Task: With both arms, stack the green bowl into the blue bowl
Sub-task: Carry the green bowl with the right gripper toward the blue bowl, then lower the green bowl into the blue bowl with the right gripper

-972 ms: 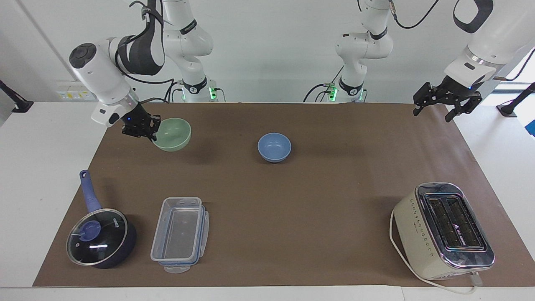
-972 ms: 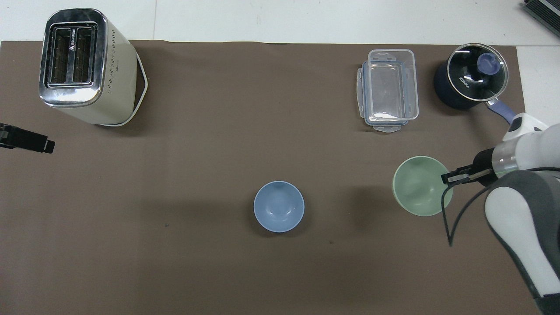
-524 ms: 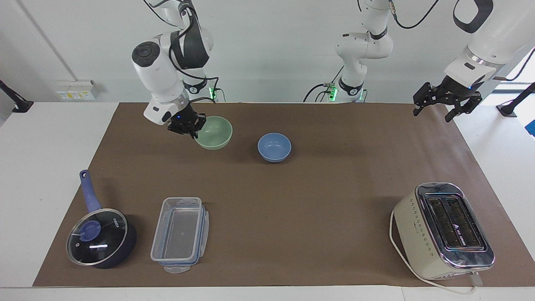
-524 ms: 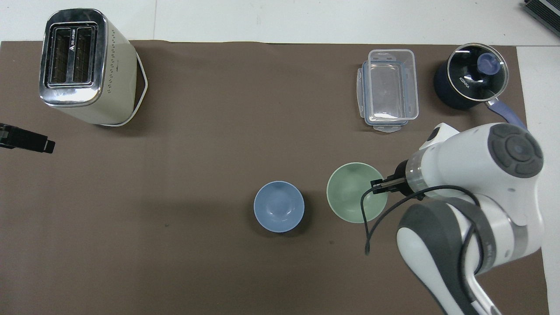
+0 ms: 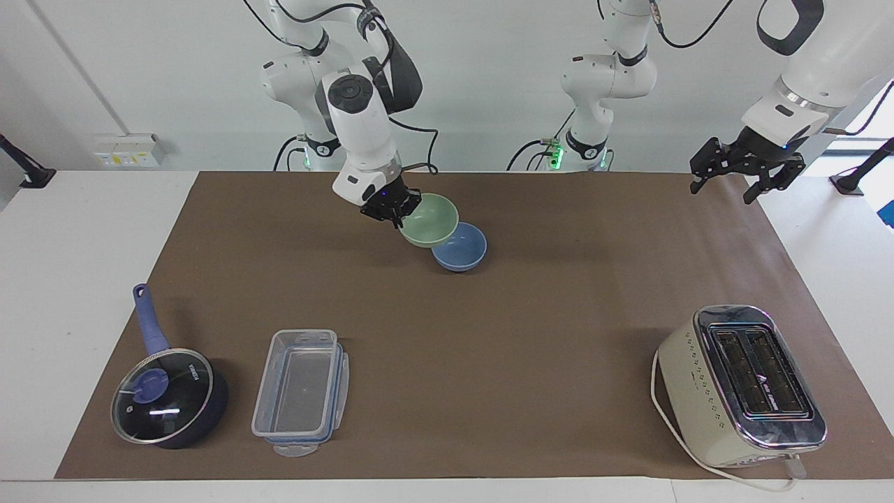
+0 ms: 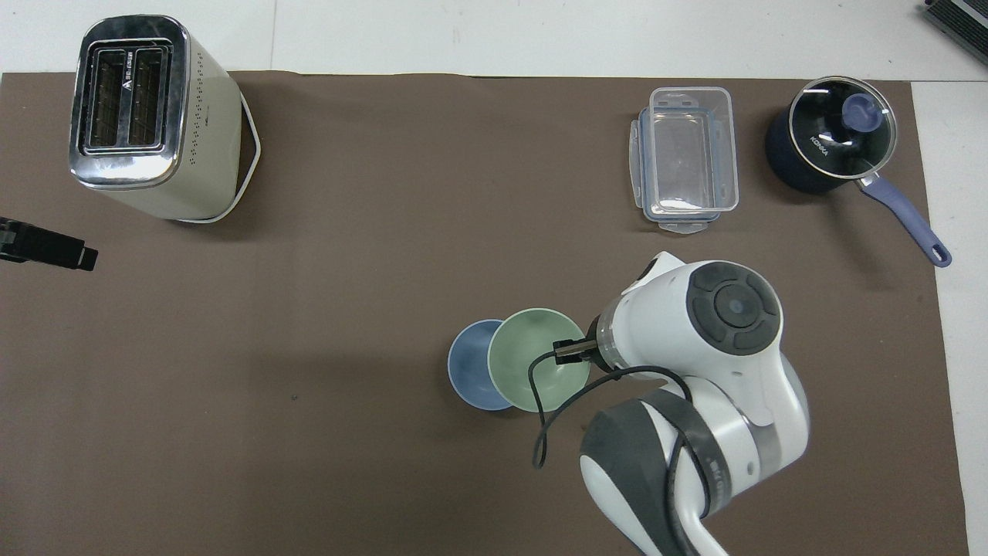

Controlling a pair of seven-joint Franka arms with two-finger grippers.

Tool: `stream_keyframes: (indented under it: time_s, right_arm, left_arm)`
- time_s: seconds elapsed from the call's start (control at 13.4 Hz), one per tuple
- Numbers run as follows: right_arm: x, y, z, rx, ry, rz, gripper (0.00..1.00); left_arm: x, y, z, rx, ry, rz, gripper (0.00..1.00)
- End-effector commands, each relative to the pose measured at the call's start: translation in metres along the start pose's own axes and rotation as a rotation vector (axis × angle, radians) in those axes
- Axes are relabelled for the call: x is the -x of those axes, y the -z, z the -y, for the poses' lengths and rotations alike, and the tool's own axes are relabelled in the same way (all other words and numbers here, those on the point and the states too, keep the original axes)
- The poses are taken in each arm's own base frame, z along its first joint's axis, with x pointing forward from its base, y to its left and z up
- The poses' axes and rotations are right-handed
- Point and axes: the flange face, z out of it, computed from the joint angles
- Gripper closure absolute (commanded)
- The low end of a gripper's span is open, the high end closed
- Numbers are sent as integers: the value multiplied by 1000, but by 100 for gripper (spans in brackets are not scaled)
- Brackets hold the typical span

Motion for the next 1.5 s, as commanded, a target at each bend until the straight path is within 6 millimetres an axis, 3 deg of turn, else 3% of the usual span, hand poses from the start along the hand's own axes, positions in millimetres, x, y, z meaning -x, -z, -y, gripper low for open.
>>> stream_keyframes:
  time_s: [0.0, 0.15, 0.82, 1.42]
  right_arm:
    - [7, -20, 12, -17, -18, 3, 100]
    - [8, -27, 25, -42, -6, 0, 100]
    - [8, -58, 35, -39, 19, -27, 100]
    - [6, -71, 39, -37, 21, -37, 100]
  left_arm:
    - [-1, 5, -1, -13, 5, 8, 0]
    - [-1, 5, -1, -13, 5, 8, 0]
    - [-1, 5, -1, -13, 6, 6, 0]
    - [-1, 5, -1, -14, 5, 5, 0]
